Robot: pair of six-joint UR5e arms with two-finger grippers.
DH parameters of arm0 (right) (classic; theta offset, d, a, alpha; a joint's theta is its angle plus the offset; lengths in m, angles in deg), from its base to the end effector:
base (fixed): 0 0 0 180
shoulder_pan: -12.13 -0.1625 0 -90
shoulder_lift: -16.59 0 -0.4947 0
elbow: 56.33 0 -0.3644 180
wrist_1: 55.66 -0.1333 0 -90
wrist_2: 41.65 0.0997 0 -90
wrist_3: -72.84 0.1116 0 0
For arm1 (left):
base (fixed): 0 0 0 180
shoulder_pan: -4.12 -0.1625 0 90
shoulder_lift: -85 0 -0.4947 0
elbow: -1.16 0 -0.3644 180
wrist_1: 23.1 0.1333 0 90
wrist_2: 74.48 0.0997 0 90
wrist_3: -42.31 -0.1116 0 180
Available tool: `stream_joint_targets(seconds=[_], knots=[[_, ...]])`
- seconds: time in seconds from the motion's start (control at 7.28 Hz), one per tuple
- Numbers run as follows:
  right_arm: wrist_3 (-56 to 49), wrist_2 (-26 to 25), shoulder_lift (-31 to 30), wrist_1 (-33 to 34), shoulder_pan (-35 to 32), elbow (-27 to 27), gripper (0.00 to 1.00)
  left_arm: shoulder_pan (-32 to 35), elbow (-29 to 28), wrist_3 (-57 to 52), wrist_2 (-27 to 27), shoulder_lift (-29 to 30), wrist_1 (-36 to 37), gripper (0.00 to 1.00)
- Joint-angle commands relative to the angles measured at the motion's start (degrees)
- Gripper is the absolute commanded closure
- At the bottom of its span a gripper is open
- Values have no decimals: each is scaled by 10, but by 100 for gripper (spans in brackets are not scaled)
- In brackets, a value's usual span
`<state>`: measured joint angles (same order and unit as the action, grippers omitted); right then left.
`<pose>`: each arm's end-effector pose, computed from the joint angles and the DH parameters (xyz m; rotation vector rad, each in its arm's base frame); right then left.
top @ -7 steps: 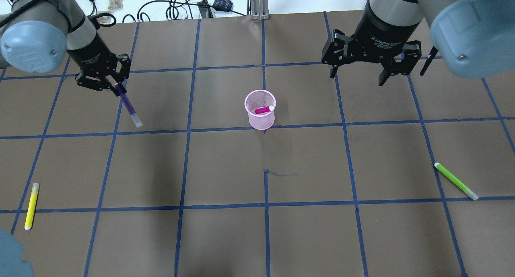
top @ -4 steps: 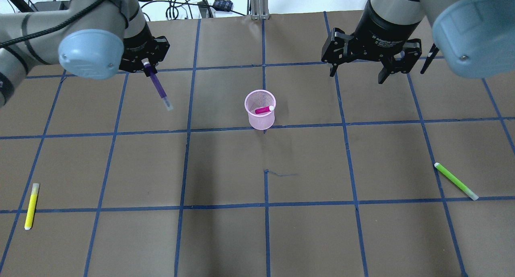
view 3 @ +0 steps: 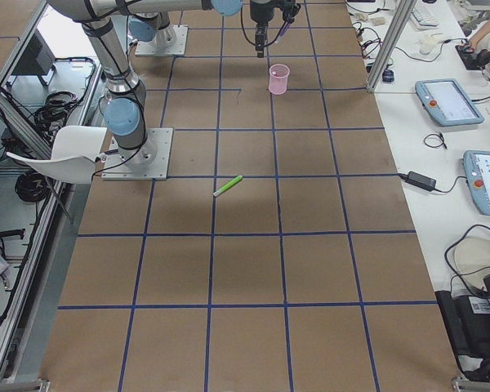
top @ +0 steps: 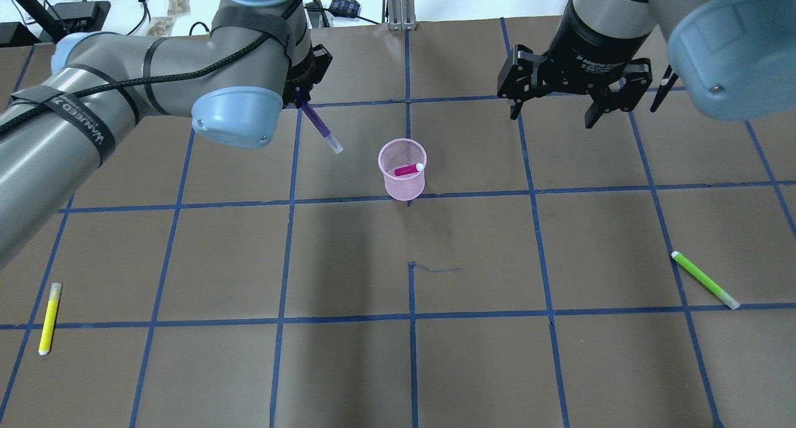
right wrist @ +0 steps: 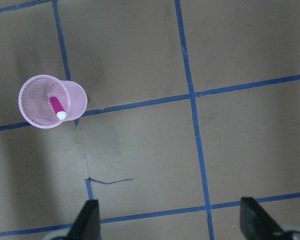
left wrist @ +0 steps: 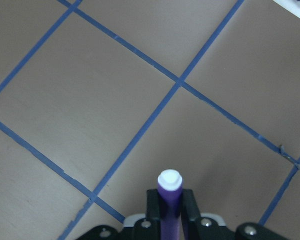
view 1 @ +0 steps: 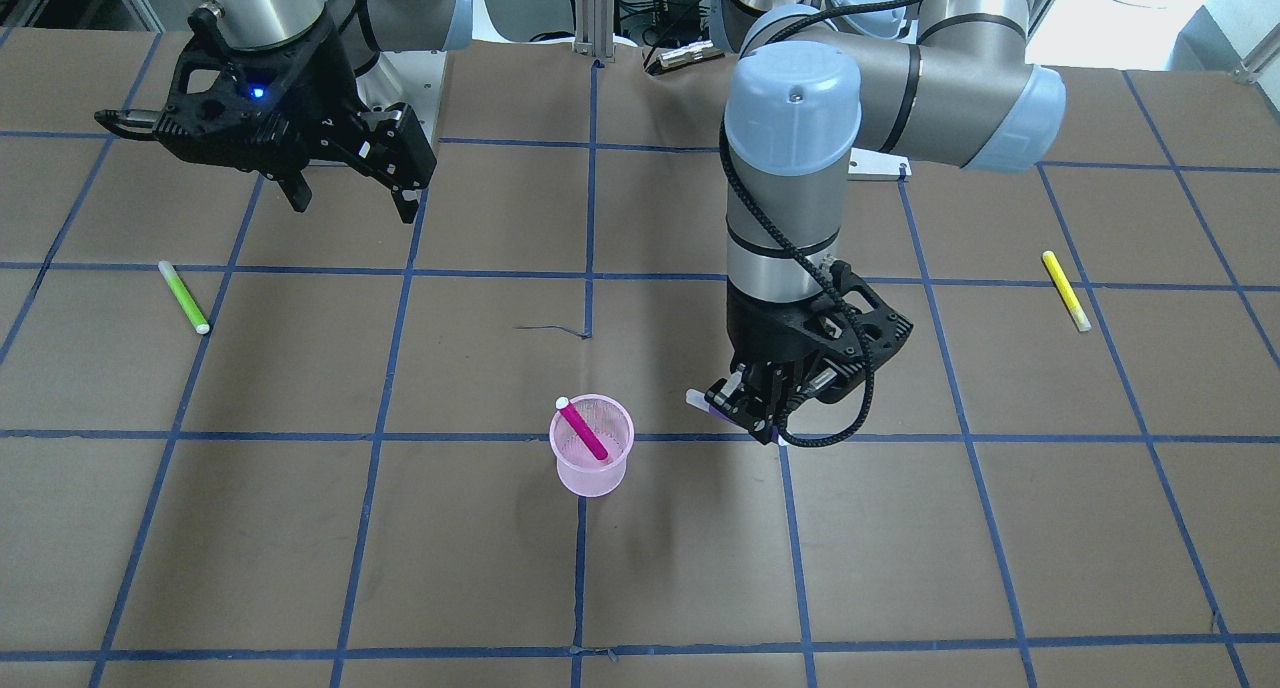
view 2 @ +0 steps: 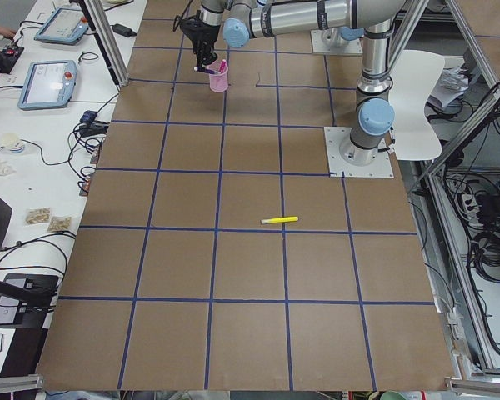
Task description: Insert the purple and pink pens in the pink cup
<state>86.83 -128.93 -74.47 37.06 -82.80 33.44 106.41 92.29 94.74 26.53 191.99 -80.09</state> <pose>0.1778 -0.4488 0.5611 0.2409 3.0724 -0.0944 -0.2404 -0.5774 0.4420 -1.0929 2.8783 -0.4986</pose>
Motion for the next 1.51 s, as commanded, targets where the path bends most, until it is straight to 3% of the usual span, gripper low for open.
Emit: stream_joint_targets(seconds=[0.0,1.37], knots=[[-1,0,0,0,-1,1,0,36,2,104,0,15,33,100],[-1,-1,0,0,-1,8,0,80,5,132,11,62,33,100]])
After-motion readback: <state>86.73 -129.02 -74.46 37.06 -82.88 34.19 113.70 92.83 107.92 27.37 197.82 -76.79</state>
